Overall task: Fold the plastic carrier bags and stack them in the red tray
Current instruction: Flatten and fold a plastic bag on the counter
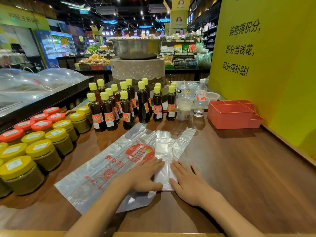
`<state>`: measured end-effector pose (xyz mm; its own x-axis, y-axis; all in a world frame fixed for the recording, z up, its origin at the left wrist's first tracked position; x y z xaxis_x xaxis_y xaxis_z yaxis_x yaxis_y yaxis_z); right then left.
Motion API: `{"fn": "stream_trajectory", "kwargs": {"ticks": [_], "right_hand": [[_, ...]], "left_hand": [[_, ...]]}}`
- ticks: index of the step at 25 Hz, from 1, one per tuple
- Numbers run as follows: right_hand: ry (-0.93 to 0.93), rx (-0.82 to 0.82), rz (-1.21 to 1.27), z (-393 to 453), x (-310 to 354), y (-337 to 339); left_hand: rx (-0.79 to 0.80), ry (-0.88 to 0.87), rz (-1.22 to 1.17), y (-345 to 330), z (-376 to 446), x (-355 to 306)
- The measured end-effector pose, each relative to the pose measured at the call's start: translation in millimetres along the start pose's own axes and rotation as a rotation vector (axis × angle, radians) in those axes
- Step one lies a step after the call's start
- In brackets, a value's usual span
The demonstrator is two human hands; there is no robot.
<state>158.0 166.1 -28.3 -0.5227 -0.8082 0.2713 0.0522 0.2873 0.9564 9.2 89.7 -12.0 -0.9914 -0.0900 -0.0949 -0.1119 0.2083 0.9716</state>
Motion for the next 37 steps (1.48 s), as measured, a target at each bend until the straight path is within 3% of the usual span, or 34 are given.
{"fn": "stream_trajectory", "kwargs": {"ticks": [5, 10, 22, 28, 34, 37], "right_hand": [[0.033, -0.005, 0.009, 3.1, -3.7, 3.1], [0.106, -0.113, 0.131, 8.1, -8.9, 13.0], [0.125, -0.165, 0.335, 12.4, -27.8, 15.6], [0.142, -0.204, 0.343, 9.9, -21.5, 23.8], [0.175, -0.259, 0.578, 7.4, -16.0, 34.1], [0.137, -0.292, 0.7, 7.1, -14.6, 37.8]], "left_hand": [[0.042, -0.003, 0.004, -12.1, -1.1, 9.4], [-0.036, -0.016, -0.07, -13.9, -6.2, 6.9], [-0.223, 0.003, -0.221, -1.1, -12.4, 6.1], [-0.205, -0.012, -0.183, -4.1, -12.7, 5.6], [-0.454, -0.089, -0.227, 5.4, -8.8, 14.4], [-0.494, -0.071, -0.345, 7.8, -10.5, 17.0]]}}
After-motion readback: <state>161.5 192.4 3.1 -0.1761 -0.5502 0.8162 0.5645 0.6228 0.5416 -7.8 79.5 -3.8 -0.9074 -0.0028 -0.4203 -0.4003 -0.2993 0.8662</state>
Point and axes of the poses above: each hand's wrist, its own z-axis towards the middle knuckle, its own y-axis out of the back of the hand, x = y × z, the point moved 6 cm from there along z, towards the middle knuckle, and after that the axes turned 6 degrees about z, right-handed, at the moved point
